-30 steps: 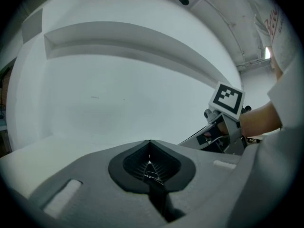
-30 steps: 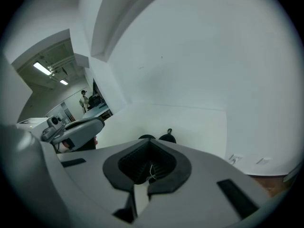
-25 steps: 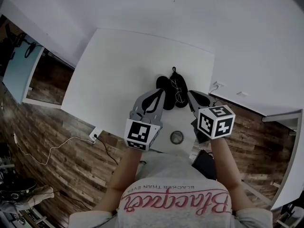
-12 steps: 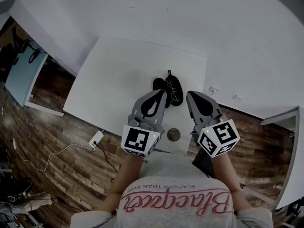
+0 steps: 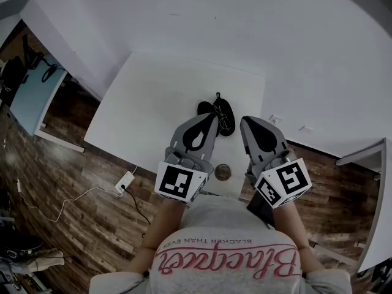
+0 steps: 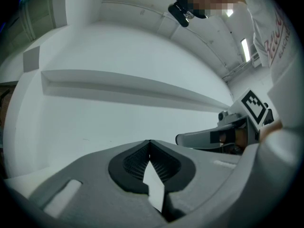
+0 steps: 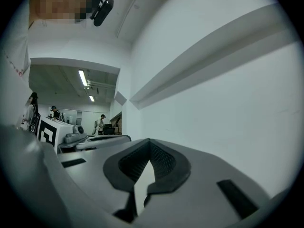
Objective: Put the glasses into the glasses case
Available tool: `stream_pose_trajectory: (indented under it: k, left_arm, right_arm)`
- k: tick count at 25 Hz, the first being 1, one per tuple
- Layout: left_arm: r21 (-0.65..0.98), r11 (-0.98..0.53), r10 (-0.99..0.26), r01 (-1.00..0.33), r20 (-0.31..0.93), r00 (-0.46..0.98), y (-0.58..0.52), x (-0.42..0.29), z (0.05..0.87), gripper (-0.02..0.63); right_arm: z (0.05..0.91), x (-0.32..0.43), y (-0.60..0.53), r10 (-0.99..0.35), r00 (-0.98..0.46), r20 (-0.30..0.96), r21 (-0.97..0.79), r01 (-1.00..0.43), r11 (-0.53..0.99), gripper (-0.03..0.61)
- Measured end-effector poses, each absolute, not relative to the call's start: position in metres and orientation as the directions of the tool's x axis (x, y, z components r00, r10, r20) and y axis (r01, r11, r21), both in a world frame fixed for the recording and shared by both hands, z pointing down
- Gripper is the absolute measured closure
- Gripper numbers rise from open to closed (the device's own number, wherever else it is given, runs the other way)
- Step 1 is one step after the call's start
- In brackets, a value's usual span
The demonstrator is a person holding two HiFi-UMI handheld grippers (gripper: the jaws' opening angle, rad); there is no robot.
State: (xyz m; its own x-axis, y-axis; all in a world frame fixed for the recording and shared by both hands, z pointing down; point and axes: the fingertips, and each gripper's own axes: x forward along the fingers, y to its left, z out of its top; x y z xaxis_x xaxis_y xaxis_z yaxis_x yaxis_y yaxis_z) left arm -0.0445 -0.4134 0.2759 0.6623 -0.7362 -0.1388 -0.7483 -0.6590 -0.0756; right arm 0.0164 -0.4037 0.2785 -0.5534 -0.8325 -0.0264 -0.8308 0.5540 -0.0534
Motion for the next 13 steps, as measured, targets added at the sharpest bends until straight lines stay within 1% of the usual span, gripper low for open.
stream_pose_trajectory:
  k: [7,13]
  left_arm:
    - [-0.1,-0.665,-0.724,-0.74,-0.157,0.671,-0.405,-0.043,0.267,0.609]
    - [-0.103,-0.666,-0.72,-0.738,-0.167,0.673,-0.405,-0.044,0.262,0.609]
  right_arm:
    - [0.266,0.011,-0.392,-0.824,-0.565,-0.054,0.013,-0.825,0.565,0.571]
    - [0.263,0.006,-0.393,-0.822,-0.567,-0.05,0.039,-0.824,0.566,0.569]
